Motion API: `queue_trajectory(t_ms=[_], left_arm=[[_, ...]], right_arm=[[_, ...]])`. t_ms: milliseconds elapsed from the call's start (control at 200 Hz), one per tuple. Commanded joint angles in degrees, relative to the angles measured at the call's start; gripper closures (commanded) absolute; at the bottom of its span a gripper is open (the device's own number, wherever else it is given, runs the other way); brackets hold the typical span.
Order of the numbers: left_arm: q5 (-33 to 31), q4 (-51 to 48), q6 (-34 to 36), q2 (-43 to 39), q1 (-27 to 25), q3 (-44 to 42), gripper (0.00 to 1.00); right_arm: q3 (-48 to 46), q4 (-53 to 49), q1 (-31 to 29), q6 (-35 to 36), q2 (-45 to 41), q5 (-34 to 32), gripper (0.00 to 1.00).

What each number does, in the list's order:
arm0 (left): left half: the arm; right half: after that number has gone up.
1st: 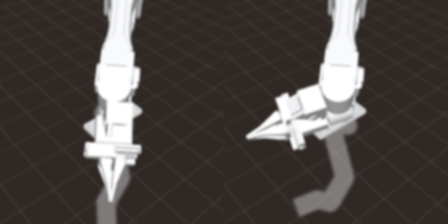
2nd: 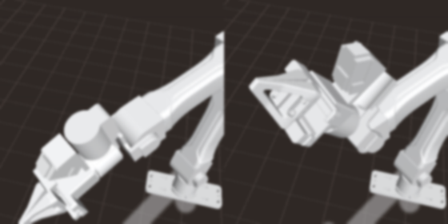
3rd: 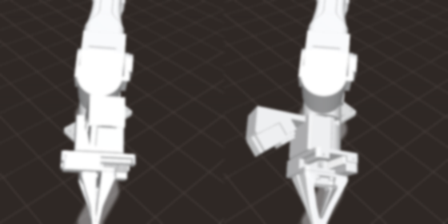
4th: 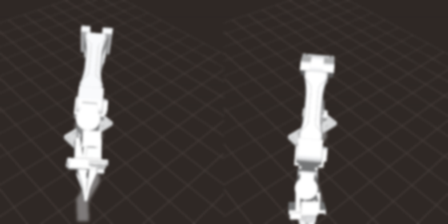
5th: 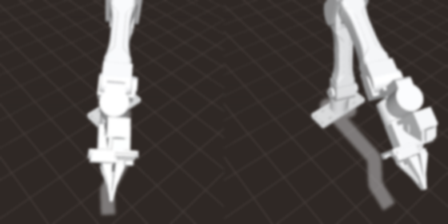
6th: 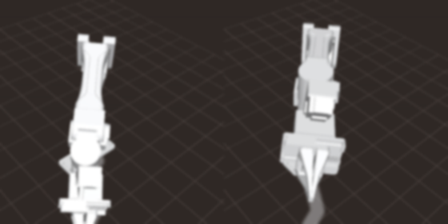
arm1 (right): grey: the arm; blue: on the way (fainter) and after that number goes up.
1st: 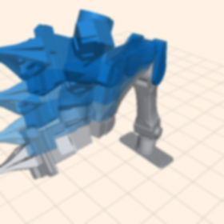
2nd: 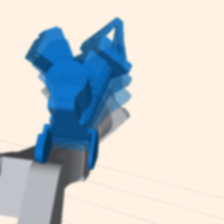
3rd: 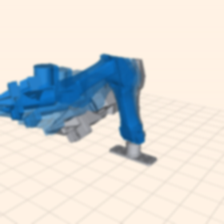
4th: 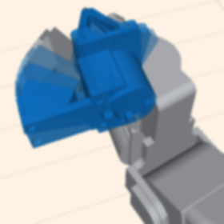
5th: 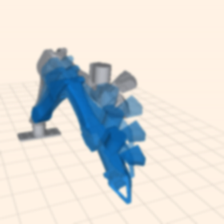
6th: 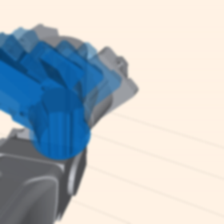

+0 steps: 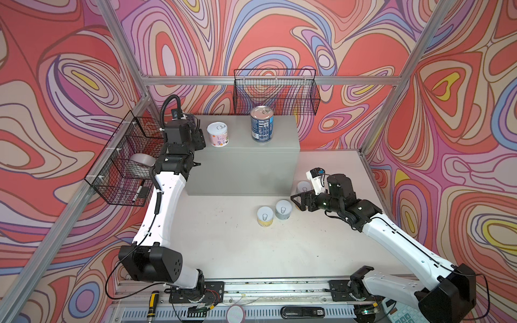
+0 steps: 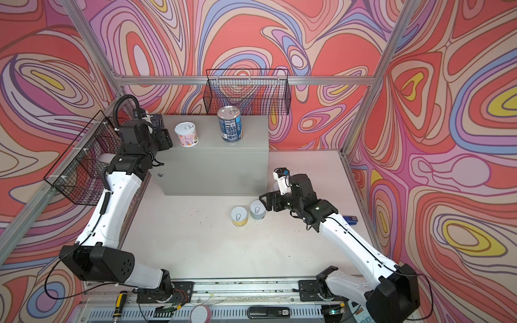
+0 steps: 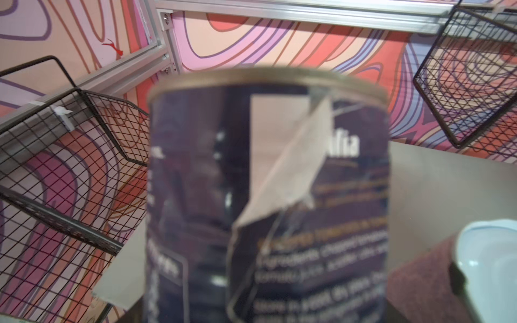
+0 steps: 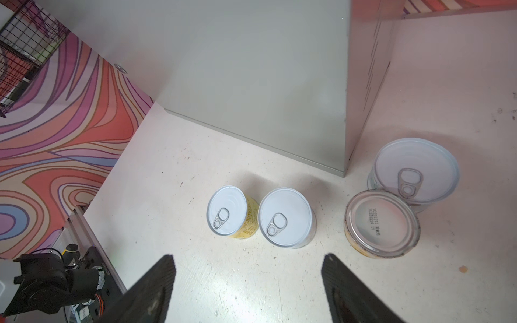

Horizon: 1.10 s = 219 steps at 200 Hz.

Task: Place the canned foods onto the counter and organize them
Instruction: 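Raise the dark blue can with the left gripper while the right gripper hovers, then lower the dark blue can onto the cabinet top with the left gripper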

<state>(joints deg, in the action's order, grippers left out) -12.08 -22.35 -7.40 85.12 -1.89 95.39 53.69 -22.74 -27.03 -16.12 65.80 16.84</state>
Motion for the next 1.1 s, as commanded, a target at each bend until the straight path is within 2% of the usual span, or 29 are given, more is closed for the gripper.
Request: queue_trajectory(t_ms=[0, 260, 576, 771, 1092], left_arm=[[2.69, 10.89, 3.18, -0.89, 0.04, 2.01, 0.54], [4.08, 14.18, 5.20, 2.76, 0.13, 2.24, 0.53], [4.98, 29.31, 6.23, 1.57, 1.10, -12.34, 0.53], [6.11, 41.04, 5.17, -1.07, 1.45, -24.46, 0.50], [8.66, 53.71, 2.38, -1.46, 1.89, -35.62, 0.43]], right_arm=[[1.70, 0.75, 0.16, 0.57, 0.59, -0.58, 0.15], [2.47, 0.09, 0.22, 1.14, 1.88, -1.43, 0.15], [2.38, -1.59, 0.22, 2.45, -0.10, -3.57, 0.15], [2.49, -2.38, 0.20, 2.74, -0.49, -4.27, 0.15], [2.73, -3.34, 0.17, 2.58, -1.28, -4.68, 0.15]])
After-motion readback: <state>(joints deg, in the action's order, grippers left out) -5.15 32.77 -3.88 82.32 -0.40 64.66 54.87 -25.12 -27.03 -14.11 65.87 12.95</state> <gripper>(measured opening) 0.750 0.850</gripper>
